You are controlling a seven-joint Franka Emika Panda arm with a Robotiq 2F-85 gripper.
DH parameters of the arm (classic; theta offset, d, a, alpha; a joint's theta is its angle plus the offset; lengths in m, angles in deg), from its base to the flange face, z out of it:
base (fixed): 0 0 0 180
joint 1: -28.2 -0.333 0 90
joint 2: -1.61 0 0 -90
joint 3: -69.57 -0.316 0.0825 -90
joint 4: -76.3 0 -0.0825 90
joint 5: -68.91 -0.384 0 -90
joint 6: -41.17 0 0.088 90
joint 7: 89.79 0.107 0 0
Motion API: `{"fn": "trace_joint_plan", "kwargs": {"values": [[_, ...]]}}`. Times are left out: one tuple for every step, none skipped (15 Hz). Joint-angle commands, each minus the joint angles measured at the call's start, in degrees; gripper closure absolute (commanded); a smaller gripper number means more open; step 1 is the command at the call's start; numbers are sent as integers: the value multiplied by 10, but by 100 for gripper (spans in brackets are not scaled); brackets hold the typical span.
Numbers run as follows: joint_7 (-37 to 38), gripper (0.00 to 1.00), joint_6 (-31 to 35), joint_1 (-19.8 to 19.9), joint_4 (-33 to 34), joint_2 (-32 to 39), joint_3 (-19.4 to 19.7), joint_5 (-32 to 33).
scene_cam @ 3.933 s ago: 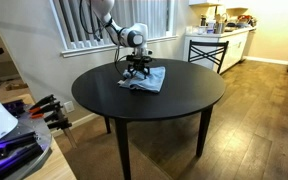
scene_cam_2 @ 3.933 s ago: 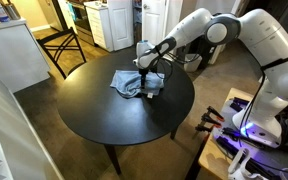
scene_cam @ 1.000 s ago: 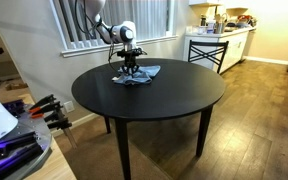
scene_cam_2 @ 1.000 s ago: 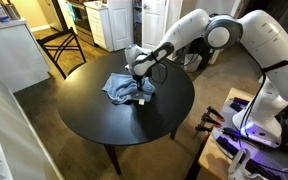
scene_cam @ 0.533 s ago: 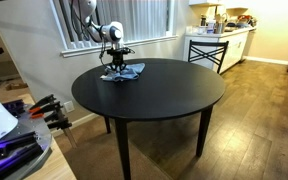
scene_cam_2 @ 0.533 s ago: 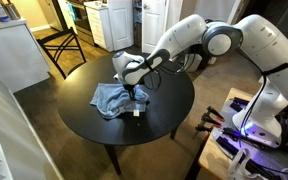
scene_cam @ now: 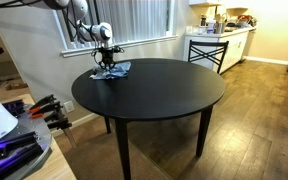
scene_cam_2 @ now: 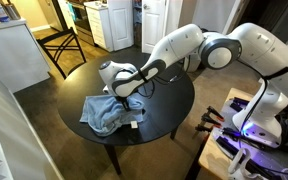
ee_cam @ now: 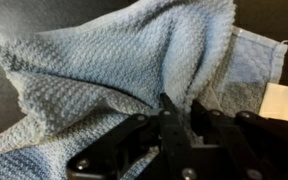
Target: Use the blue towel to wipe the table.
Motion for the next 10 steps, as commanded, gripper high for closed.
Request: {"fn": "trace_joint_plan", "kwargs": {"values": [[-31, 94, -23, -9, 47, 45, -9, 9], [-33, 94, -30, -7, 56, 49, -7, 7], [-35, 94, -37, -4, 65, 53, -5, 6], [-33, 94, -39, 0, 70, 54, 0, 8], [-34, 94, -39, 5, 68, 52, 5, 3], [-31, 94, -37, 14, 68, 49, 9, 3], [-30, 94, -32, 25, 63, 44, 13, 1], [-29, 94, -28, 35, 59, 40, 19, 1], [-27, 94, -22, 49, 53, 34, 24, -1], [-26, 94, -15, 64, 47, 30, 29, -2]]}}
